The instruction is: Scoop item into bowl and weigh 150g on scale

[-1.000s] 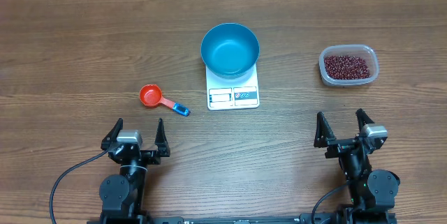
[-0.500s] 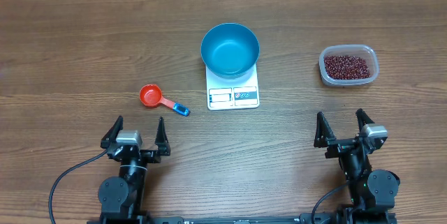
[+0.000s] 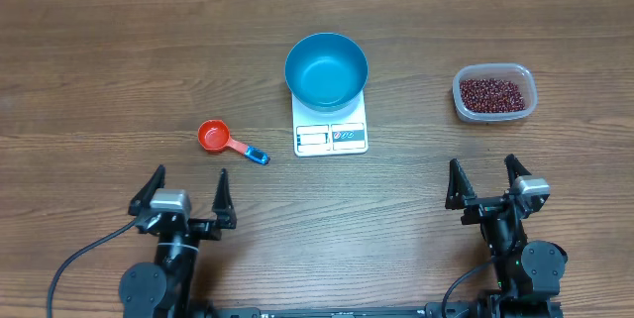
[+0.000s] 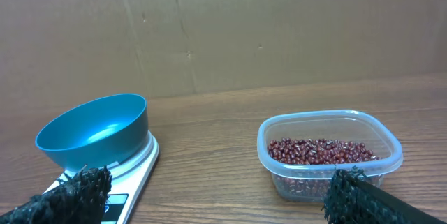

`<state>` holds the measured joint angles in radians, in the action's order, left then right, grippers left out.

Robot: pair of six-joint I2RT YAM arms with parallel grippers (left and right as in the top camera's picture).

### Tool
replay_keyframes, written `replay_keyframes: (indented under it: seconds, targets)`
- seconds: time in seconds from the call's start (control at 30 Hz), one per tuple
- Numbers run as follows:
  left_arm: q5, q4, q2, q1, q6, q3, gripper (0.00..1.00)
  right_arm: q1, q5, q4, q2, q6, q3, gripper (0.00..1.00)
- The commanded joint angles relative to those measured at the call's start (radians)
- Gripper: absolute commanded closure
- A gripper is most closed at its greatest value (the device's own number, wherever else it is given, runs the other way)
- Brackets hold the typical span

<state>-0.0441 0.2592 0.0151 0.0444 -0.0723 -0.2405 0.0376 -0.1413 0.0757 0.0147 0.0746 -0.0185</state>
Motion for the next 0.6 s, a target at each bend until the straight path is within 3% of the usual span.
replay_keyframes:
  seconds: [0.0,0.27,0.57]
  targets:
    - [0.072,0.063,0.012,0.005,-0.032,-0.097,0.0,-0.004,0.01,-0.003,-0.011,-0.005,0.01,0.0]
    - [0.082,0.115,0.169,0.005,-0.039,-0.236,0.0,-0.004,0.01,-0.004,-0.011,-0.005,0.01,0.0]
    - [0.083,0.243,0.512,0.005,-0.036,-0.498,0.0,-0.004,0.01,-0.003,-0.011,-0.005,0.01,0.0]
